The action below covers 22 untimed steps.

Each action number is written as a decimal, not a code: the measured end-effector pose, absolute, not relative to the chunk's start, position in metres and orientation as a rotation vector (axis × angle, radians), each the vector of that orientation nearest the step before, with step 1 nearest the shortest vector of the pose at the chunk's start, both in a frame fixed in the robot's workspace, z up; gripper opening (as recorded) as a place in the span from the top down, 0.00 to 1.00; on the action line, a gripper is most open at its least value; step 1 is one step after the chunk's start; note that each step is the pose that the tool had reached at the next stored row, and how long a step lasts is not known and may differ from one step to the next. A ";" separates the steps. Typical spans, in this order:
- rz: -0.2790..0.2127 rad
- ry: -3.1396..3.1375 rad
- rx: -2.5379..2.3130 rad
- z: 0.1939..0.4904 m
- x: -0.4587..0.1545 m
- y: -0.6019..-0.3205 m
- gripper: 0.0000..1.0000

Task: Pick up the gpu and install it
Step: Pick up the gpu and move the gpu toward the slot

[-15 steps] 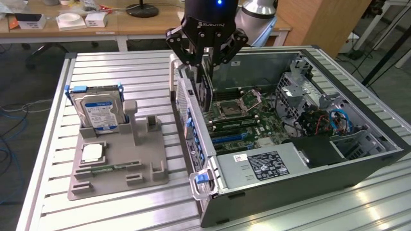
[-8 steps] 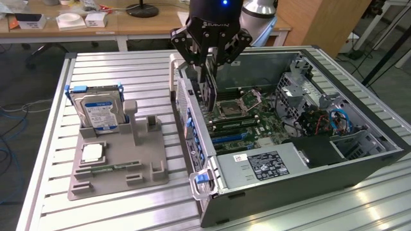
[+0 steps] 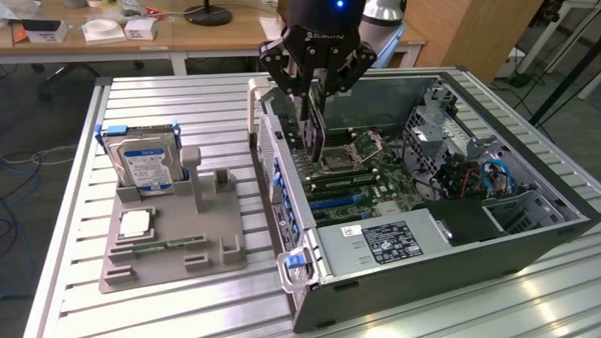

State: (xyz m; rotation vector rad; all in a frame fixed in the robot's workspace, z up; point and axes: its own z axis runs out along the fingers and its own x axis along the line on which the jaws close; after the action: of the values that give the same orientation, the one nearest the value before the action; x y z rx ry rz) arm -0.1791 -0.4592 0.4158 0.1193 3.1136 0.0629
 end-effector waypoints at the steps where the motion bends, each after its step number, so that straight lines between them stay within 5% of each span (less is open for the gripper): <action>1: 0.063 3.114 0.119 0.416 -0.178 -0.459 0.74; 22: 0.063 3.114 0.119 0.416 -0.148 -0.459 0.74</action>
State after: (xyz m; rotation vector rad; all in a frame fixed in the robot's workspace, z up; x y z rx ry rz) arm -0.1476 -0.4592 0.4156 0.1194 3.1135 0.0629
